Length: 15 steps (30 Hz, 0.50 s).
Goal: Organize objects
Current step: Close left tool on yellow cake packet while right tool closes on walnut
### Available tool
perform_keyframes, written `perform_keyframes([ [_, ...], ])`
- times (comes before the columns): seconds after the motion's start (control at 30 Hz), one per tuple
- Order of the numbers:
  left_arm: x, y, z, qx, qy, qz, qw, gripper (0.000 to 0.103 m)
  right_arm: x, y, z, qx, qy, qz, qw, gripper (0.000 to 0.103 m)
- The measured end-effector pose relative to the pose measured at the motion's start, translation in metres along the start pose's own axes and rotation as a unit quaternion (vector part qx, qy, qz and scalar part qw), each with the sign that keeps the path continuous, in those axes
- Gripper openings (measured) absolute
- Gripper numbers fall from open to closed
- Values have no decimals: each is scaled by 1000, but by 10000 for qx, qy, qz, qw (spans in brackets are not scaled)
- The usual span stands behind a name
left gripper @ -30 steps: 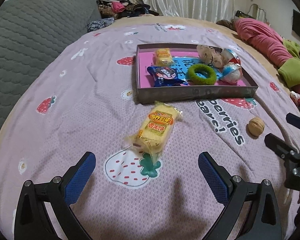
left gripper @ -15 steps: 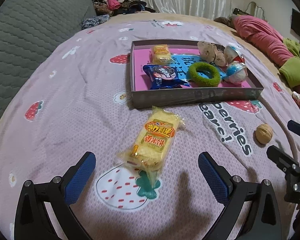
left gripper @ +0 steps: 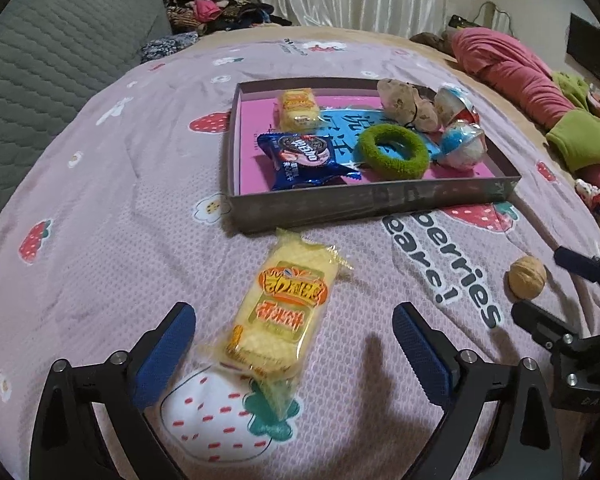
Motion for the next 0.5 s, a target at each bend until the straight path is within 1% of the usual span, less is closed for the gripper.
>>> perform_keyframes([
  [0.13,-7,1,1,4,-46,52,10000,93,-4,0,-1,-5,25,20,10000,88],
  [0.23,-9,1,2,34,-75,66,9999,87,-6,0,-1,6,45,36,10000,81],
  [0.3,-11,2,2,54,-137,85,9999,69,-9,0,0,20,73,74,9999,78],
  [0.33,-13,1,2,66,-159,116,9998,66,-10,0,0,25,78,86,9999,78],
  [0.37,-13,1,3,75,-165,137,9997,61,-11,0,0,27,80,97,9999,75],
  [0.4,-14,1,3,85,-149,131,9998,61,-12,-1,1,30,93,105,9999,73],
  [0.43,-15,1,3,82,-158,145,9997,60,-12,0,1,30,106,105,9999,68],
  [0.5,-14,1,2,71,-146,135,9998,55,-12,0,1,43,139,94,9998,64],
])
Point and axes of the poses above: each gripper's, at about its wrist camera, not at the fingertips, and x roughly against the way its jaws point, z to its left, y to its top, the point moved 1 cm from there along -x, roughly the way its jaws point, and after that the axes turned 3 degrees about y, right-handed, at the moved point
